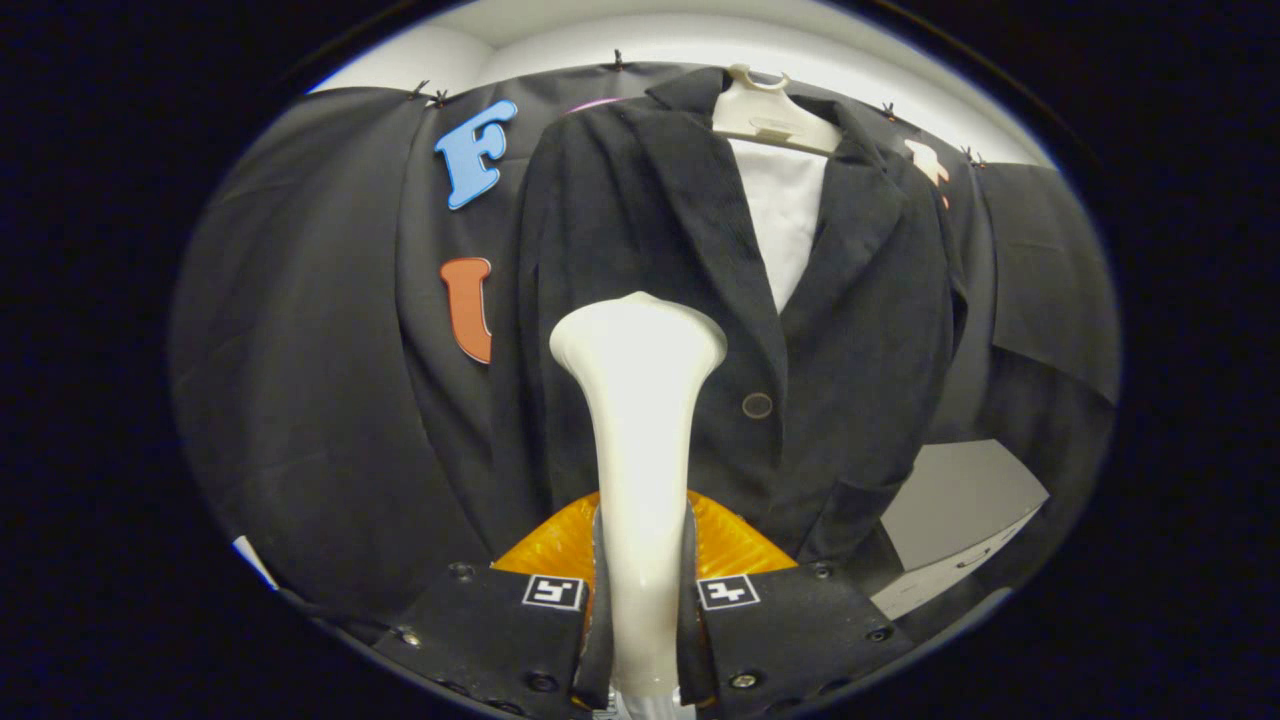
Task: Iron the clothes twice with a garment steamer, once on the left side and once on the right side.
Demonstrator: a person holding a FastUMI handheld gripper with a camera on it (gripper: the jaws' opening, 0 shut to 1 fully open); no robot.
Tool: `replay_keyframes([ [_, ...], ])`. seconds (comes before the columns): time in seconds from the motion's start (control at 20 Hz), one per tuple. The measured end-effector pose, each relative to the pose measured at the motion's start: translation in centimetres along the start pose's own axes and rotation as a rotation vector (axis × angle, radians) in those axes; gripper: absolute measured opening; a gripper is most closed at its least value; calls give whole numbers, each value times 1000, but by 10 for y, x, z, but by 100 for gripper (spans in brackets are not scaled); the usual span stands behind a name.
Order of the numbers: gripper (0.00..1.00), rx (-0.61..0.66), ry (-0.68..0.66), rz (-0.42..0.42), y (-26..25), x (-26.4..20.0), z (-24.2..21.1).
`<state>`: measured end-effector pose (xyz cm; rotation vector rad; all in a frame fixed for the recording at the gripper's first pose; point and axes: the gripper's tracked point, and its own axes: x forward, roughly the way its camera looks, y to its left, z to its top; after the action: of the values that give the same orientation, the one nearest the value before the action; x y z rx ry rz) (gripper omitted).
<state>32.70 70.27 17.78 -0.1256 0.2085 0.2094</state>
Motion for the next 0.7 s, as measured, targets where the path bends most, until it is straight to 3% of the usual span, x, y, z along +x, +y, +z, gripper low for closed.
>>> replay_keyframes([
  [0.7, 28, -34, 117, -11, -10, 12, -97],
])
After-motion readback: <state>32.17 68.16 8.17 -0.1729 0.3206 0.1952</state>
